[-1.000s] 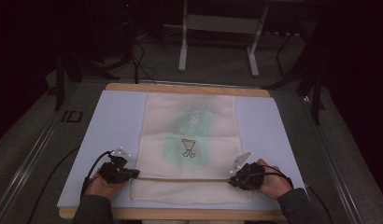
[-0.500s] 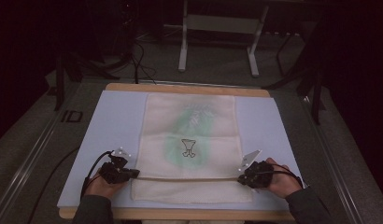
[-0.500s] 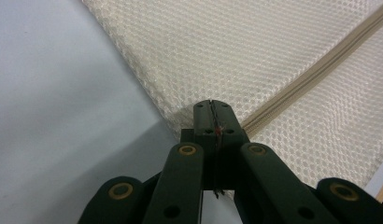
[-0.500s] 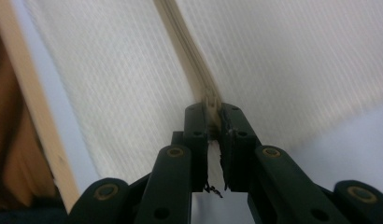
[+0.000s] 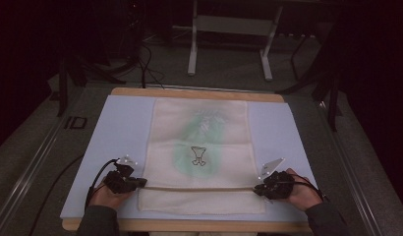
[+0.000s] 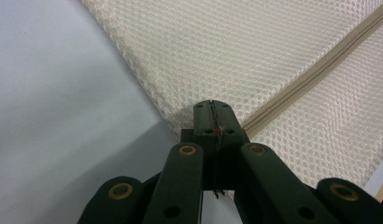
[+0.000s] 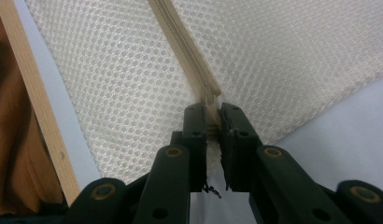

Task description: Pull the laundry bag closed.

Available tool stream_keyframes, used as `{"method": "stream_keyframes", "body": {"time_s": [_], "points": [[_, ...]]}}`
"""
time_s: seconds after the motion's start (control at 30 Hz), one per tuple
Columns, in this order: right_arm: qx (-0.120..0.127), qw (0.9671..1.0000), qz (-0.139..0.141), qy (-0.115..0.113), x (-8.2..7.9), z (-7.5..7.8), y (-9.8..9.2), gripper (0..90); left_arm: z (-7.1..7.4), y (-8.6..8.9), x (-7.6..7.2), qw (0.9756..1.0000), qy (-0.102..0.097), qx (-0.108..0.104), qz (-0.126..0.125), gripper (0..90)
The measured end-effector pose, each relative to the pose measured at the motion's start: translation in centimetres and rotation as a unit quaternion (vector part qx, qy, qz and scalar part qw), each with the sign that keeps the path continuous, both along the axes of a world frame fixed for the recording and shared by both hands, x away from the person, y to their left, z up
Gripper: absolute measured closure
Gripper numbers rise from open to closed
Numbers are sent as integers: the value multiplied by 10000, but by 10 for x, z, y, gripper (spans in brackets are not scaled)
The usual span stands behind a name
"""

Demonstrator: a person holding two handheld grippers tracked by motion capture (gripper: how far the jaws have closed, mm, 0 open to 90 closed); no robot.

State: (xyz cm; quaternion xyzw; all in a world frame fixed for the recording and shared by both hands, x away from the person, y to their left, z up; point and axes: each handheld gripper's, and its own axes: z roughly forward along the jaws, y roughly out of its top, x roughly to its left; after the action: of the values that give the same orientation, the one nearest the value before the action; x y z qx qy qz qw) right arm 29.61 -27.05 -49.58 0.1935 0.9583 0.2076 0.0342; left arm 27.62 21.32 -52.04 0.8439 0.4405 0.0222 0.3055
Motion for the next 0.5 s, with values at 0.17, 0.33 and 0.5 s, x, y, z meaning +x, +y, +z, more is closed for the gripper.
{"method": "stream_keyframes", "body": {"time_s": [0.17, 0.33, 0.5], "points": [[185, 9997, -123, -40, 0, 1, -4, 711, 0, -1, 0, 10000, -48, 28, 25, 899], [603, 9976, -310, -142, -2, 6, -14, 661, -1, 1, 0, 9999, -119, -42, -74, 897], [901, 9945, -462, -269, -4, 5, -18, 615, -1, 3, -1, 9997, -142, -180, -126, 874]]}}
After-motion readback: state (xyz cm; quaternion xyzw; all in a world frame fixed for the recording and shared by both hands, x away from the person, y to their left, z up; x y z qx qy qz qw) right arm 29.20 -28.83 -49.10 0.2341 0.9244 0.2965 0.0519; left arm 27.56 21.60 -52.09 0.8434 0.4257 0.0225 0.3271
